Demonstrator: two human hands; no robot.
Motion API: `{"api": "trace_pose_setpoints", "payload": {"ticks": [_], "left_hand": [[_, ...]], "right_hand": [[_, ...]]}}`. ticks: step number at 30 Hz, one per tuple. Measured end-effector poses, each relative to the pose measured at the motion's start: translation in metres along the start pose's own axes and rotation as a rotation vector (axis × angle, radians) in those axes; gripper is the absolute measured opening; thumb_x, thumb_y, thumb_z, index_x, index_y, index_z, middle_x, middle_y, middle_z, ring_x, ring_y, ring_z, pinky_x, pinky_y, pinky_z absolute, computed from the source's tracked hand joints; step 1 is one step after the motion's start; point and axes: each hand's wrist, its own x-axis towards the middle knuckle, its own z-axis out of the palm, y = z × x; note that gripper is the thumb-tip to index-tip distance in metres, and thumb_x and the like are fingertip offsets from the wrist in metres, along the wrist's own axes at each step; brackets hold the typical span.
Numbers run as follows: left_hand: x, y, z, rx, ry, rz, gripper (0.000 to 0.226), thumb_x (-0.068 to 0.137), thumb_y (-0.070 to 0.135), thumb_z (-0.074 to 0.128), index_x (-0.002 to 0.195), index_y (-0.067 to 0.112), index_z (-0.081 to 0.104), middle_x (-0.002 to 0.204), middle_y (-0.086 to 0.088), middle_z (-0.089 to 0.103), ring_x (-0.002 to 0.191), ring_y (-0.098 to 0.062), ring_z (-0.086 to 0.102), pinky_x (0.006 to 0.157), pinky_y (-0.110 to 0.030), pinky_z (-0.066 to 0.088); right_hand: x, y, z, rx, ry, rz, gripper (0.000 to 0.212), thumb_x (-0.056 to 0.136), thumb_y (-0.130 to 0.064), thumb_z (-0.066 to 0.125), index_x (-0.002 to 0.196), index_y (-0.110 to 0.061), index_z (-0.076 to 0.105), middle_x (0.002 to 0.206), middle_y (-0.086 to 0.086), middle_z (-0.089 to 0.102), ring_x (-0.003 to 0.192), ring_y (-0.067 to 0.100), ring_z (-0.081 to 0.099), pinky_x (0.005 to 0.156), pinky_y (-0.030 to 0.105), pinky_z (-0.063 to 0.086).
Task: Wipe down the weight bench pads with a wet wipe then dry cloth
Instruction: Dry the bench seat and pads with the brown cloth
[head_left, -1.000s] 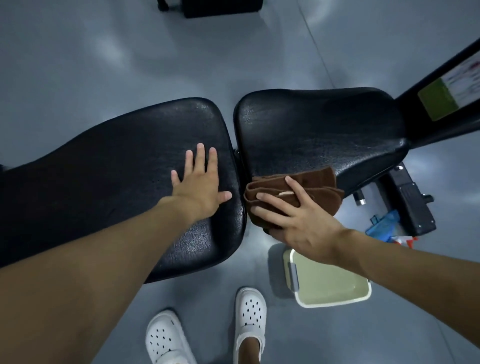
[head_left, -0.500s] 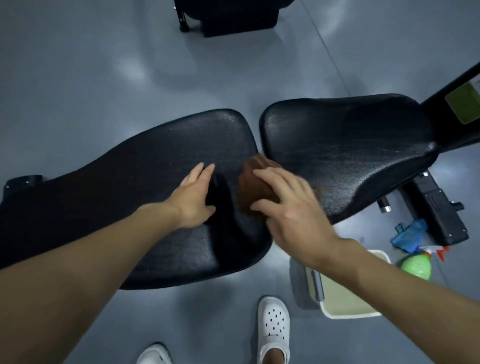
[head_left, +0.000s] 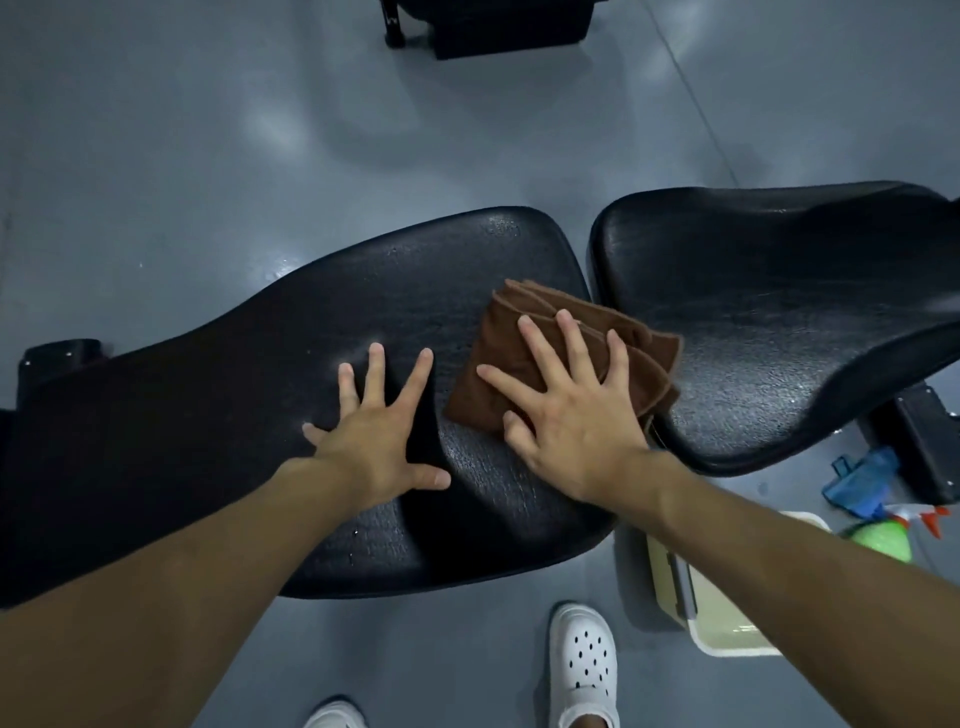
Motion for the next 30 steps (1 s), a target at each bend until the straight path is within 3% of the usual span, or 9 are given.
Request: {"api": "trace_pose_setpoints", "payload": {"ticks": [7, 12, 15, 18, 23, 26, 30], "left_hand": [[0.004, -0.003, 0.003, -0.018, 0.007, 0.004, 0.130, 0.072, 0.048, 0.082, 0.133, 0.062, -0.032, 0.146, 0.008, -0.050, 0.140, -0.033, -0.037, 0.102, -0.081, 0.009], [0.005, -0.003, 0.004, -0.017, 0.024, 0.003, 0.129, 0.071, 0.048, 0.082, 0.134, 0.063, -0.029, 0.149, 0.008, -0.047, 0.141, -0.032, -0.036, 0.102, -0.080, 0.010], [0.003, -0.003, 0.004, -0.023, 0.028, 0.004, 0.129, 0.071, 0.047, 0.083, 0.135, 0.063, -0.028, 0.150, 0.009, -0.046, 0.142, -0.032, -0.034, 0.102, -0.080, 0.011], [0.001, -0.001, 0.003, -0.023, 0.029, -0.007, 0.128, 0.071, 0.047, 0.083, 0.137, 0.062, -0.026, 0.151, 0.009, -0.044, 0.142, -0.032, -0.033, 0.102, -0.081, 0.011], [-0.002, -0.002, 0.003, -0.038, 0.044, 0.008, 0.127, 0.070, 0.050, 0.082, 0.139, 0.060, -0.024, 0.153, 0.008, -0.041, 0.144, -0.032, -0.031, 0.103, -0.080, 0.011], [-0.006, -0.005, 0.005, -0.013, 0.063, 0.024, 0.124, 0.070, 0.056, 0.079, 0.143, 0.057, -0.020, 0.156, 0.007, -0.036, 0.145, -0.030, -0.027, 0.105, -0.078, 0.013], [-0.010, -0.018, -0.009, 0.034, 0.064, 0.037, 0.122, 0.069, 0.057, 0.080, 0.146, 0.055, -0.016, 0.159, 0.007, -0.028, 0.148, -0.028, -0.020, 0.108, -0.074, 0.016]], "right_hand": [[0.102, 0.017, -0.026, 0.054, -0.024, 0.092, 0.057, 0.088, -0.062, 0.026, 0.144, -0.054, 0.023, 0.166, 0.002, -0.002, 0.150, 0.037, -0.009, 0.111, 0.072, 0.002], [0.139, 0.017, -0.037, 0.164, -0.070, 0.145, 0.052, 0.090, -0.049, 0.035, 0.141, -0.042, 0.032, 0.166, 0.001, 0.002, 0.150, 0.038, -0.008, 0.111, 0.071, 0.004], [0.110, 0.018, -0.029, 0.133, 0.024, 0.047, 0.047, 0.092, -0.038, 0.036, 0.138, -0.032, 0.041, 0.164, 0.001, 0.015, 0.152, 0.033, -0.001, 0.113, 0.069, 0.004], [0.051, 0.018, -0.018, 0.091, 0.092, -0.069, 0.049, 0.084, -0.038, 0.029, 0.125, -0.027, 0.053, 0.158, 0.001, 0.033, 0.150, 0.032, 0.015, 0.114, 0.067, 0.011], [-0.075, -0.010, 0.001, 0.072, -0.003, -0.191, 0.045, 0.073, -0.037, 0.041, 0.114, -0.028, 0.060, 0.156, 0.003, 0.040, 0.149, 0.034, 0.021, 0.111, 0.069, 0.018], [-0.124, -0.026, 0.005, 0.078, -0.057, -0.264, 0.051, 0.070, -0.039, 0.049, 0.120, -0.030, 0.058, 0.159, 0.006, 0.033, 0.150, 0.038, 0.016, 0.110, 0.071, 0.017], [-0.120, -0.029, 0.005, 0.008, -0.079, -0.123, 0.065, 0.086, -0.056, 0.048, 0.148, -0.038, 0.040, 0.163, 0.011, 0.021, 0.149, 0.042, 0.014, 0.108, 0.074, 0.014]]}}
